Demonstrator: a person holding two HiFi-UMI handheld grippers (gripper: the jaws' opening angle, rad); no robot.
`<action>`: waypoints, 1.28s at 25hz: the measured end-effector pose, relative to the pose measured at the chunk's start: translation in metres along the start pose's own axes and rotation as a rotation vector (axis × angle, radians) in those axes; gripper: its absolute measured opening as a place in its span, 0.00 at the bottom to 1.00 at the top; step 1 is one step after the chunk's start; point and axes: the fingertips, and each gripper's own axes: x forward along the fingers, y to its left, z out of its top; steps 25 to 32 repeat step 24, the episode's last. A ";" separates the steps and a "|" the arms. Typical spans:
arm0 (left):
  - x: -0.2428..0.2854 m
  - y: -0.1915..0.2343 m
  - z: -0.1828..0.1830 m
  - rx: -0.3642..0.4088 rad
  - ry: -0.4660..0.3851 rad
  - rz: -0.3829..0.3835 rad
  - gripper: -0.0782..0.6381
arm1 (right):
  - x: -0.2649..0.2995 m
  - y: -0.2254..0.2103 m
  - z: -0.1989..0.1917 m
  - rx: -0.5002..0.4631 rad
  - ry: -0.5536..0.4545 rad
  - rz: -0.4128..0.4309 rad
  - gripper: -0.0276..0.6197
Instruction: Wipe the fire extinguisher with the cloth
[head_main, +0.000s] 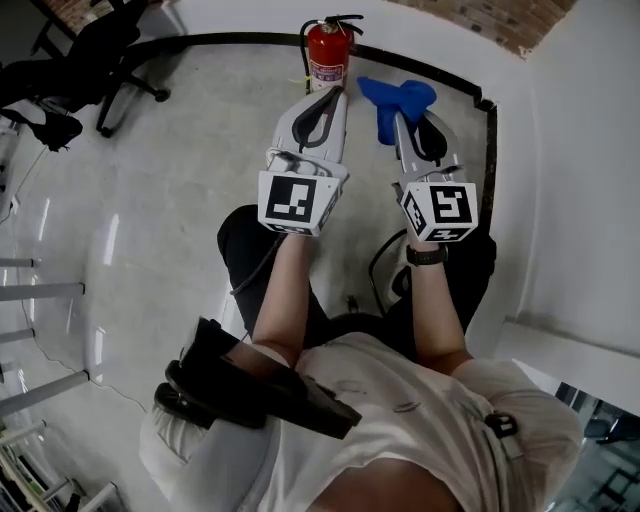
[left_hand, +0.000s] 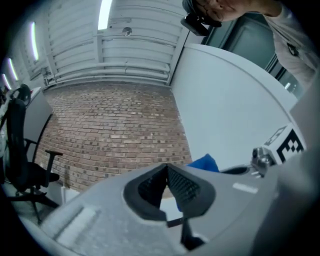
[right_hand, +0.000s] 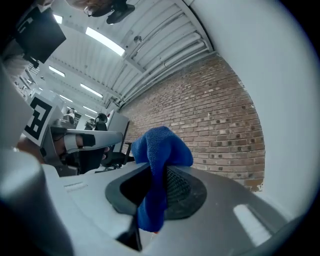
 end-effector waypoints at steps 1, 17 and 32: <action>-0.006 -0.001 0.000 -0.001 0.006 0.015 0.11 | -0.005 0.001 -0.003 0.000 0.013 0.003 0.15; -0.050 0.006 -0.016 0.036 0.063 0.075 0.11 | -0.027 0.023 -0.006 0.046 0.036 0.009 0.15; -0.049 0.008 -0.024 0.021 0.092 0.073 0.11 | -0.022 0.019 -0.024 0.061 0.082 -0.022 0.15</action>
